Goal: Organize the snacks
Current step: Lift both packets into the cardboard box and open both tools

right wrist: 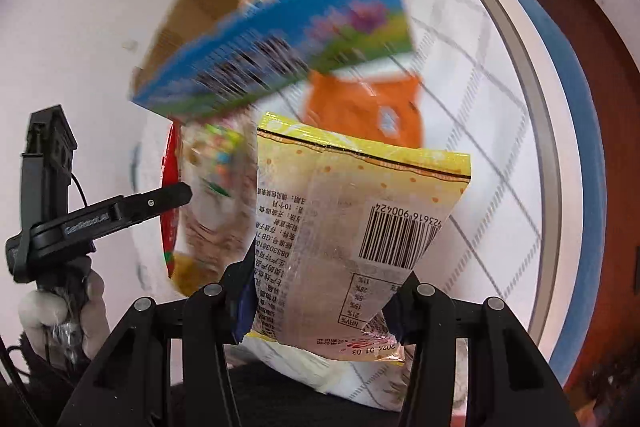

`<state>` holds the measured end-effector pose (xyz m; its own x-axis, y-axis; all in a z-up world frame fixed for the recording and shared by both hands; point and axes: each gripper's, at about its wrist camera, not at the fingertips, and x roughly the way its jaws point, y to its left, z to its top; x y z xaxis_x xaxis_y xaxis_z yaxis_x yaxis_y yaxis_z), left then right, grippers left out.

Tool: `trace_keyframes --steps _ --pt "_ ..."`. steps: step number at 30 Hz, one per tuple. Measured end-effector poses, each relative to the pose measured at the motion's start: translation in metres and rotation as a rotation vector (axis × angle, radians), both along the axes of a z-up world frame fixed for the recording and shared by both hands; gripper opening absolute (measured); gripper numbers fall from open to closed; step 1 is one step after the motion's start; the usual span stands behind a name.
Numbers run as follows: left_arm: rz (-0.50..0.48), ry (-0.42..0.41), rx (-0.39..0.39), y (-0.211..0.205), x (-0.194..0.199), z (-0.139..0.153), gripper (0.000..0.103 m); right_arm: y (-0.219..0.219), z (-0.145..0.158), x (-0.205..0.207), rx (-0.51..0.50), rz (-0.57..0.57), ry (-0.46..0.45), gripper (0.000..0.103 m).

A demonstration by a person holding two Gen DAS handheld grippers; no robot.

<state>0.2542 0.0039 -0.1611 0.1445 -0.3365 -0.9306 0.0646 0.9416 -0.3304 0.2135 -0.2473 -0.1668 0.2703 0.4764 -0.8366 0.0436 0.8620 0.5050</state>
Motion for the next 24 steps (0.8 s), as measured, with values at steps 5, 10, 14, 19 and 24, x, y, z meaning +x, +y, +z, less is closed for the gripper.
trace_keyframes --steps 5,10,14,19,24 --pt "-0.033 -0.109 -0.006 -0.012 0.047 0.068 0.046 0.02 0.048 0.065 0.001 0.042 -0.117 0.053" --pt "-0.021 -0.161 0.091 -0.033 0.119 0.079 0.046 0.042 0.074 0.142 -0.029 0.084 -0.182 0.053" --pt "0.01 -0.095 0.138 -0.028 0.178 0.056 0.046 0.062 0.057 0.196 -0.025 0.104 -0.13 0.053" --pt "0.047 -0.006 0.195 -0.011 0.234 0.015 0.046 0.088 0.017 0.236 -0.017 0.145 -0.025 0.053" --pt "0.048 0.063 0.241 -0.006 0.255 -0.019 0.048 0.108 -0.022 0.256 -0.011 0.178 0.061 0.054"
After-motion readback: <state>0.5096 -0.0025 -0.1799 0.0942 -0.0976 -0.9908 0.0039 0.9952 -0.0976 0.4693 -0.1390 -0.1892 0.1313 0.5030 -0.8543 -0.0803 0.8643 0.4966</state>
